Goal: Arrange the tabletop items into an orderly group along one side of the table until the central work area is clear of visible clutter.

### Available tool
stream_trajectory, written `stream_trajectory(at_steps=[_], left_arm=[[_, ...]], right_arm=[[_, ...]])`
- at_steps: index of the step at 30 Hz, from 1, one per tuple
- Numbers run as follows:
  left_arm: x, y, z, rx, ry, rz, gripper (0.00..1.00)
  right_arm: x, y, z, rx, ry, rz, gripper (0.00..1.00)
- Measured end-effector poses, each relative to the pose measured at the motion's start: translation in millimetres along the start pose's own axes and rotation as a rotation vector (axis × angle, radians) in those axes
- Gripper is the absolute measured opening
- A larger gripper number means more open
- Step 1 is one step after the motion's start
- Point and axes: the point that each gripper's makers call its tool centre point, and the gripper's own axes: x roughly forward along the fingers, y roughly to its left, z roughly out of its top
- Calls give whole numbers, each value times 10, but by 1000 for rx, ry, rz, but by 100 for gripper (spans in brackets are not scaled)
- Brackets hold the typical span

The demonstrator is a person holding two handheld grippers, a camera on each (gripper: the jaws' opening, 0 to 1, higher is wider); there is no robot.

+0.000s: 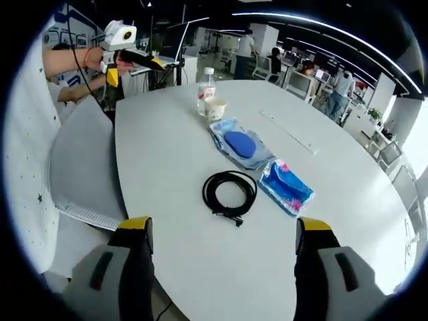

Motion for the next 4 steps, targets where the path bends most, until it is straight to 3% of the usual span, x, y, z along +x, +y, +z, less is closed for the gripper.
stream_trajectory(at_steps=[4], left_arm=[[-2, 4, 7, 0, -1, 2, 96]], right_arm=[[10, -5, 7, -2, -1, 3, 88]])
